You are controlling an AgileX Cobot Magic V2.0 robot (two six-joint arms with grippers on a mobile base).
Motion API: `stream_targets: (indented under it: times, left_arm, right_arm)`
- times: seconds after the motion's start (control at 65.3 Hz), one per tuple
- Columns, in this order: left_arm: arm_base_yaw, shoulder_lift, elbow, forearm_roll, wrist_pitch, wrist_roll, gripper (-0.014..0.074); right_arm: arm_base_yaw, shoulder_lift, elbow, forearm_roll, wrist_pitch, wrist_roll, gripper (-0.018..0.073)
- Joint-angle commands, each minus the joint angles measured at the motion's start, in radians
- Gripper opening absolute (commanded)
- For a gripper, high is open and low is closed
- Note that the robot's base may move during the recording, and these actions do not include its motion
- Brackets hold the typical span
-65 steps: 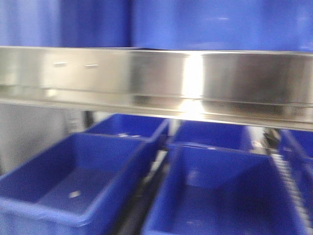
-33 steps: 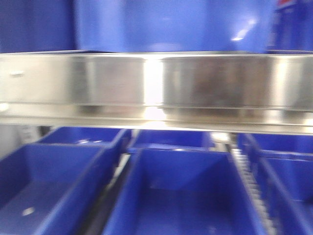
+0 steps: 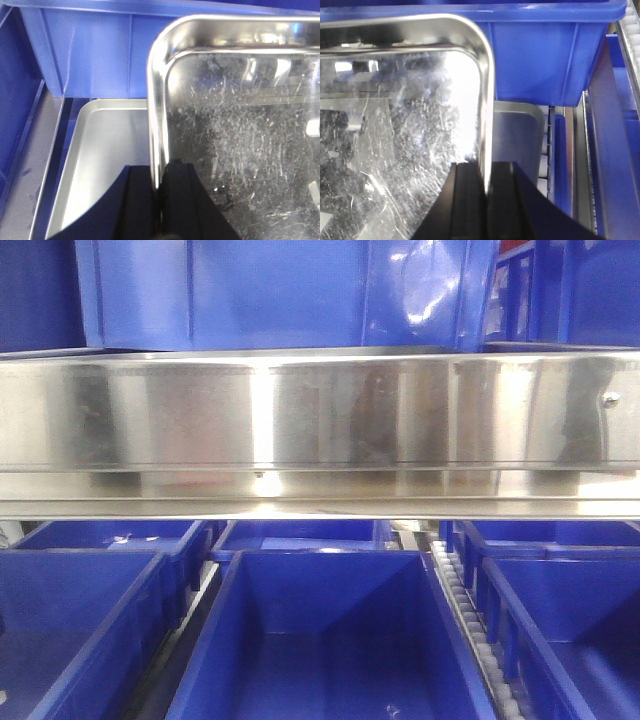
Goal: Stack silver trays without gaps
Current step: 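Drive up to the other rack holding the tray above the shelf tray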
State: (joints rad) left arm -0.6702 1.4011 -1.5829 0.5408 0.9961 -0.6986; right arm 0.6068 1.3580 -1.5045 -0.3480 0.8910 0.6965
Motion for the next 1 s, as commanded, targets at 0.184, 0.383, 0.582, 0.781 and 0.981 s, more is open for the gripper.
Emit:
stream_targets:
  times: [0.184,0.383,0.582,0.781,0.981]
  left_arm:
    - [-0.011,-0.004,-0.009,0.008,-0.027,0.014,-0.0016]
    - [-0.011,-0.004,-0.009,0.008,-0.027,0.014,-0.0016]
    - [-0.011,-0.004,-0.009,0.008,-0.027,0.014,-0.0016]
    - [-0.011,-0.004,-0.009,0.008,-0.027,0.014,-0.0016]
    - [-0.011,-0.004,-0.009,0.008,-0.027,0.014,-0.0016]
  right_arm:
    - [0.004,-0.011,-0.006,-0.004,-0.070,-0.007,-0.0075]
    - [0.004,-0.011,-0.006,-0.004,-0.070,-0.007,-0.0075]
    - [0.004,-0.011,-0.006,-0.004,-0.070,-0.007,-0.0075]
    - [0.004,-0.011,-0.006,-0.004,-0.134,-0.007,-0.0075]
    - [0.004,-0.011,-0.006,-0.004,-0.234,-0.007,-0.0075]
